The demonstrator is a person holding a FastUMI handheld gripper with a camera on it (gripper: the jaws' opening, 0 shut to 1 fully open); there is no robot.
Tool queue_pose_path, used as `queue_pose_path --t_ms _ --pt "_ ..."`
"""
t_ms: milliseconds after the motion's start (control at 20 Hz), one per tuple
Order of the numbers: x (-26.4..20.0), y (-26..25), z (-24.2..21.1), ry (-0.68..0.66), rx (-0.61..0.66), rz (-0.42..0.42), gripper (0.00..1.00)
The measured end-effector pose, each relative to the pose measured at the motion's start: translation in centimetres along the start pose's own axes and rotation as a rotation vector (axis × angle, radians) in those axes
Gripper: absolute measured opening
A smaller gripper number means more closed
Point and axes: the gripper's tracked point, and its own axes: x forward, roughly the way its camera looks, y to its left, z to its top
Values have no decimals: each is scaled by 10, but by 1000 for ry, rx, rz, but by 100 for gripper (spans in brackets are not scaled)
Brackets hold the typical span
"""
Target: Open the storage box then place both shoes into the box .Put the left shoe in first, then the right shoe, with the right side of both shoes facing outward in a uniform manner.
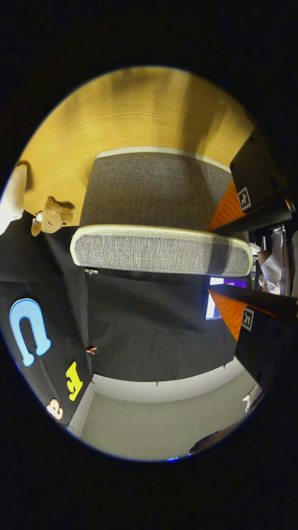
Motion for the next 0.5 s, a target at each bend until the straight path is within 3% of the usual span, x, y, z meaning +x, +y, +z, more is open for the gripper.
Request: queue_pose_path --t_ms 50,150,250,500 --pt "1 0 2 -10 10 5 41" --pt "-3 10 8 -50 16 39 18" --pt "-5 14 8 -69 -18 35 8" --pt "-5 41 9 -100 -111 4 6"
